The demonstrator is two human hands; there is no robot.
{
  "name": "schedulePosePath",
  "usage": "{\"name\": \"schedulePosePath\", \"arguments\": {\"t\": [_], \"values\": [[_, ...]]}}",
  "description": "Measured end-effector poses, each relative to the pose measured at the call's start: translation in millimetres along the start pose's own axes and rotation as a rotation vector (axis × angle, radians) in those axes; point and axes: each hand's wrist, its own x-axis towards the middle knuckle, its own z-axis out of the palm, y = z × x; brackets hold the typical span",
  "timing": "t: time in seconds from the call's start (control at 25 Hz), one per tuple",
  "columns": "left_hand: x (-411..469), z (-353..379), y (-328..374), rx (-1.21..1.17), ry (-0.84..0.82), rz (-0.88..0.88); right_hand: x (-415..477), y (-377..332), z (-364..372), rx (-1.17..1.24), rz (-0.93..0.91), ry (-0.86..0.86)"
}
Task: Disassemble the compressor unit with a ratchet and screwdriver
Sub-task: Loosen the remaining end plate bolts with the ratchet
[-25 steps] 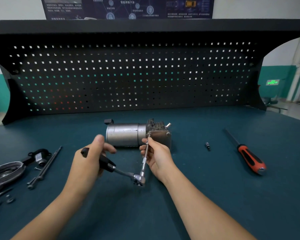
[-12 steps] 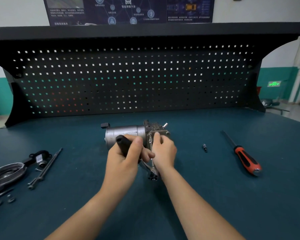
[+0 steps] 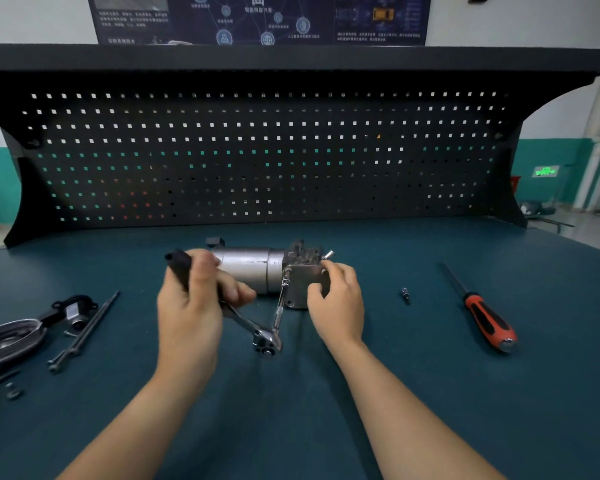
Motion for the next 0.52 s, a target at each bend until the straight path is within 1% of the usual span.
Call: {"name": "schedulePosePath", "arguments": {"t": [0.04,0.12,0.2,0.24,0.28,0.36,0.4,0.44,0.48,0.52], "values": [[3.5,-4.9,1.2,-0.016,0.076,-0.034,-4.5,-2.3,1.0,-0.050,-0.049,0.041],[10.1,-15.5,3.2,-0.046,0.227,-0.106,-10.6,-7.8,2.8,-0.084,-0.112,0.061],[17.3,-24.3,2.5,-0.118,0.334,-0.209,-13.1,-12.0,2.1,-0.118,-0.115,0.066],[20.5,-27.8,1.6,-0.169,0.373,-0.268,-14.8,-14.4,1.2,-0.159,-0.125,0.091],[22.9,-30.5,0.9,-0.222,0.403,-0.321,-17.1,-18.8,0.6,-0.202,-0.173,0.143],[26.1,-32.6,0.0,-0.286,0.426,-0.374,-24.7,-26.8,5.0,-0.265,-0.342,0.231],[26.9,-32.1,-0.4,-0.297,0.425,-0.378,-31.9,-32.4,11.6,-0.213,-0.345,0.176],[27.0,-30.7,-0.3,-0.299,0.424,-0.375,-38.4,-39.5,18.8,-0.076,-0.225,0.043],[27.0,-29.8,-0.1,-0.289,0.423,-0.370,-40.6,-46.5,25.4,0.119,0.003,-0.100],[26.7,-28.6,0.9,-0.273,0.423,-0.361,-39.3,-52.6,29.5,0.377,0.266,-0.207]]}}
